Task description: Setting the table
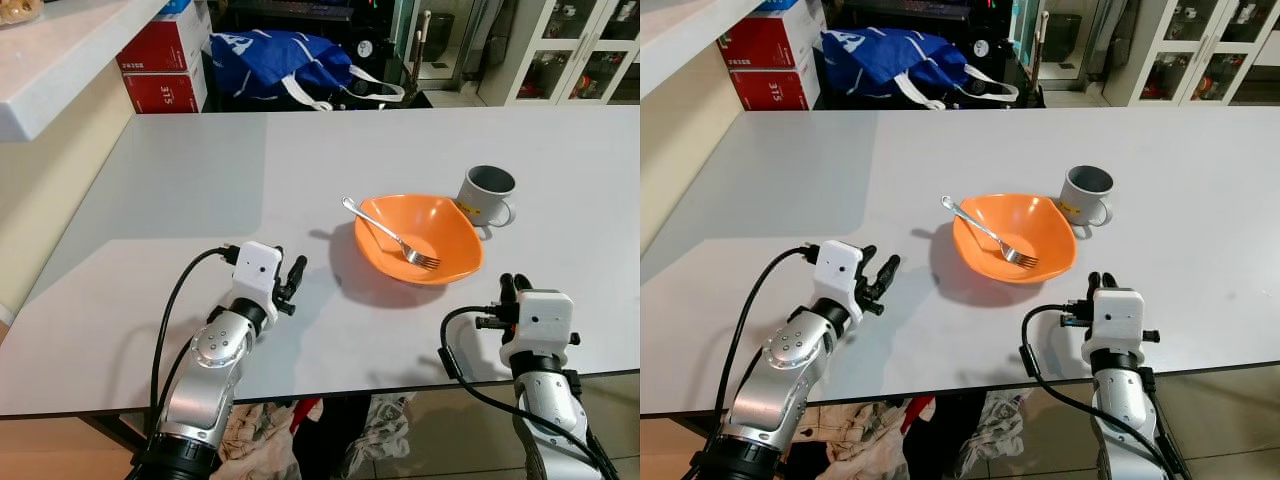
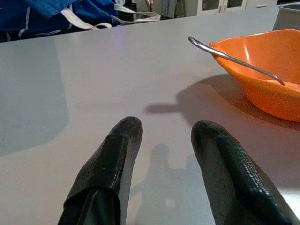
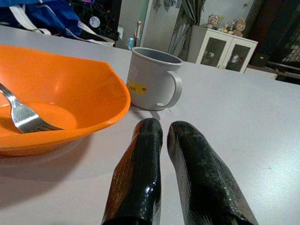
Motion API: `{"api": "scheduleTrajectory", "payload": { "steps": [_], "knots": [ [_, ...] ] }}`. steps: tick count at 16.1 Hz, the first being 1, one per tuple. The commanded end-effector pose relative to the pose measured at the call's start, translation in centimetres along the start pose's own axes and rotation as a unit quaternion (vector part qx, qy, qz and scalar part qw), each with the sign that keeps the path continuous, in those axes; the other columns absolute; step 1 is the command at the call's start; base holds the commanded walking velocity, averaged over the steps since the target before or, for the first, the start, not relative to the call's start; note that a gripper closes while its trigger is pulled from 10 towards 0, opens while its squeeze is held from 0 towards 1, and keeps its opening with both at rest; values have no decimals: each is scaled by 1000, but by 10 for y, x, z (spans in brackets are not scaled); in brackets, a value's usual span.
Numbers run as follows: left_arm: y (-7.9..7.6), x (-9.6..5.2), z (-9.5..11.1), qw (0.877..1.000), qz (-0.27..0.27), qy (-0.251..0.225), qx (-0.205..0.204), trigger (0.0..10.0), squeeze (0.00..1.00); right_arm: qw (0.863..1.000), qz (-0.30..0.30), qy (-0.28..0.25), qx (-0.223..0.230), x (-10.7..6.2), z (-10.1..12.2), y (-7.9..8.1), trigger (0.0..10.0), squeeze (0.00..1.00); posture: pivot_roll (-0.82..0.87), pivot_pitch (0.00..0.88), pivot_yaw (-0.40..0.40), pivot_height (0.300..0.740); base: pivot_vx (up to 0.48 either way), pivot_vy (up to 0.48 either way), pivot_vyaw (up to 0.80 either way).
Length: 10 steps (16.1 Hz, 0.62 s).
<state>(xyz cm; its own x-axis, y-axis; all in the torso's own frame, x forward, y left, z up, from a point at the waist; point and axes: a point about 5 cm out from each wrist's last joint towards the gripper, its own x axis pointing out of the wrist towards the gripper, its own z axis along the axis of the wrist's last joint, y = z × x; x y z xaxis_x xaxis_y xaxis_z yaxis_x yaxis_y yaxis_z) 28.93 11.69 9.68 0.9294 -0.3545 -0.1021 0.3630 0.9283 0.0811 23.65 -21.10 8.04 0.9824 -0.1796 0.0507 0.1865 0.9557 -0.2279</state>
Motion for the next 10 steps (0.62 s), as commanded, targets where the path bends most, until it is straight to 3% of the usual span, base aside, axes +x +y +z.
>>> {"api": "scheduleTrajectory", "payload": {
  "steps": [1,4,8,10],
  "knots": [
    [0,2,3,1000,2,-4,10,10000,0,1000,-1,9,4,2,-3,0,10000,0,-34,0,29,740,0,0,0],
    [-1,1,3,1000,2,-1,5,10000,0,1000,0,11,4,3,-4,0,10000,0,-33,0,29,740,0,0,0],
    [0,2,2,1000,8,2,12,10000,0,1000,2,16,3,2,-6,1,10000,0,-34,0,29,740,-335,0,0],
    [0,1,1,1000,7,3,12,10000,0,1000,4,18,2,2,-7,2,10000,0,-36,0,30,740,0,0,0]
  ]
}}
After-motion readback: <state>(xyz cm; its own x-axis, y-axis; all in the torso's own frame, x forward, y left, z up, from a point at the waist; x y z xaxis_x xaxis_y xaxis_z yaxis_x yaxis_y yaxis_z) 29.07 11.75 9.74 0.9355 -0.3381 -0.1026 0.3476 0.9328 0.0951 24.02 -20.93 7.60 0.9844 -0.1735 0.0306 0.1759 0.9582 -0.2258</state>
